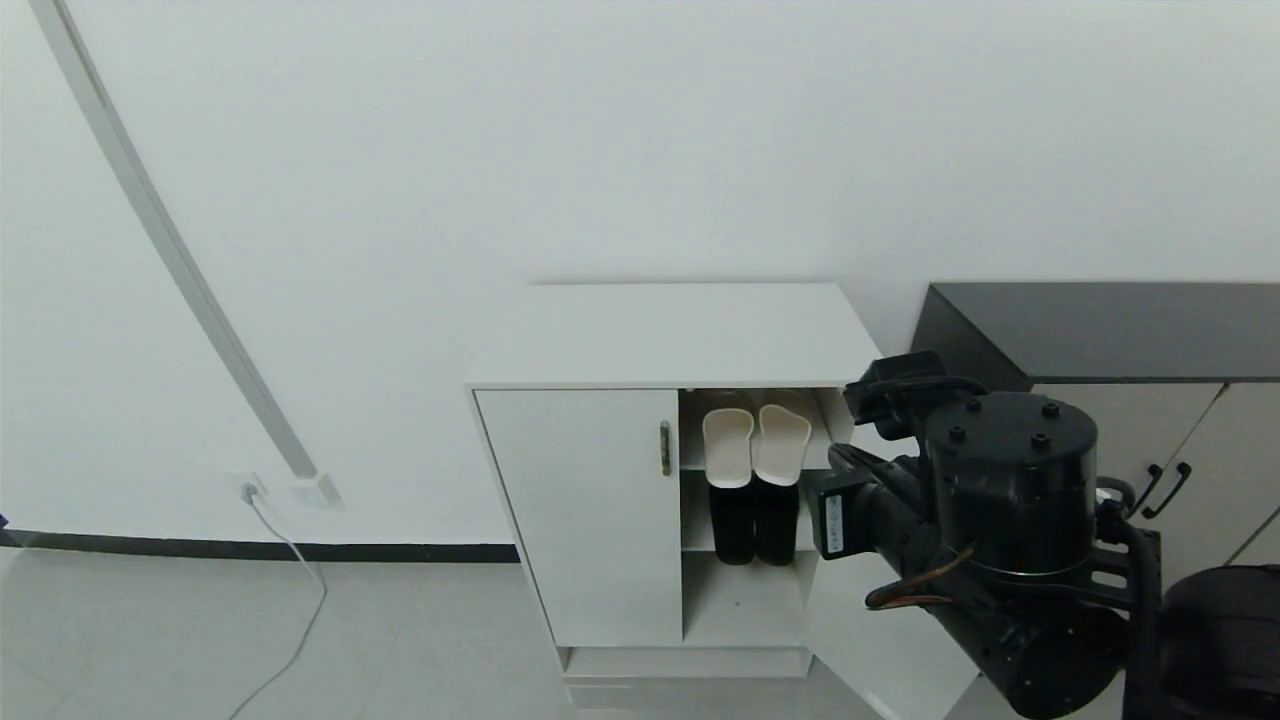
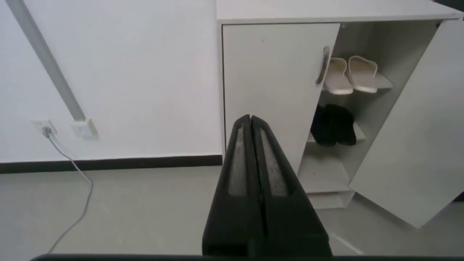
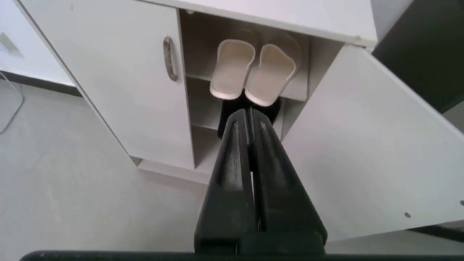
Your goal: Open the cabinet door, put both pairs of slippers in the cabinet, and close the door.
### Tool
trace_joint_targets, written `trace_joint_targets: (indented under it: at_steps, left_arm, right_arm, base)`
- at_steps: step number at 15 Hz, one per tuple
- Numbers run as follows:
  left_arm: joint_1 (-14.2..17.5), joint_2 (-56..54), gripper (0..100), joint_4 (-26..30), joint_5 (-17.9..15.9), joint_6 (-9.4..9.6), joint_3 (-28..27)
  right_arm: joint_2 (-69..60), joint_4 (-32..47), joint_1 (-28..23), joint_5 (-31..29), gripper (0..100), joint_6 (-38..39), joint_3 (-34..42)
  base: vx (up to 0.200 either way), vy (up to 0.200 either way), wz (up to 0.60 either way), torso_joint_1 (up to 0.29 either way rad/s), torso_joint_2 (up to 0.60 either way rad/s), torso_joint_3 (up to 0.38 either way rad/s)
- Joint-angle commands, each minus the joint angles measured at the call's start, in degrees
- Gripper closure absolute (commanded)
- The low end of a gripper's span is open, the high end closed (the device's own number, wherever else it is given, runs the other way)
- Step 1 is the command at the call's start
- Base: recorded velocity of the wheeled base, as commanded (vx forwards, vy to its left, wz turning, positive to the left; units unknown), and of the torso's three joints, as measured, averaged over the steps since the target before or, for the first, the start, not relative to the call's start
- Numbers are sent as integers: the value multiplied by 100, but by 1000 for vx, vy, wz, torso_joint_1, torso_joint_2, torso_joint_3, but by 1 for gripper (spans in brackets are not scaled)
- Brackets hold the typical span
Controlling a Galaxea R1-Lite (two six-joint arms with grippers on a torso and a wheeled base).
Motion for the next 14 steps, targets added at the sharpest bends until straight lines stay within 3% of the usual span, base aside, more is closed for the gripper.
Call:
trace_joint_targets:
  at_steps: [1, 4, 12, 14]
  left_arm:
    - [8, 7, 100, -1, -2, 1, 0]
    - [-1, 7, 100, -1, -2, 1, 0]
    - [-1, 7, 100, -1, -2, -8, 0]
    - [-1, 7, 100, -1, -2, -8, 0]
  right_arm:
    - [31, -3, -2, -3, 100, -2, 9]
    - [31, -3, -2, -3, 100, 6, 9]
    - [49, -3, -55, 32, 100, 6, 26]
    - [66, -3, -248, 32, 100, -20, 9]
  base:
    - [0, 0, 0, 198, -437, -237]
    - [0, 0, 0, 116, -255, -142]
    - [0, 0, -600, 7, -12, -5]
    - [0, 0, 0, 0, 0, 0]
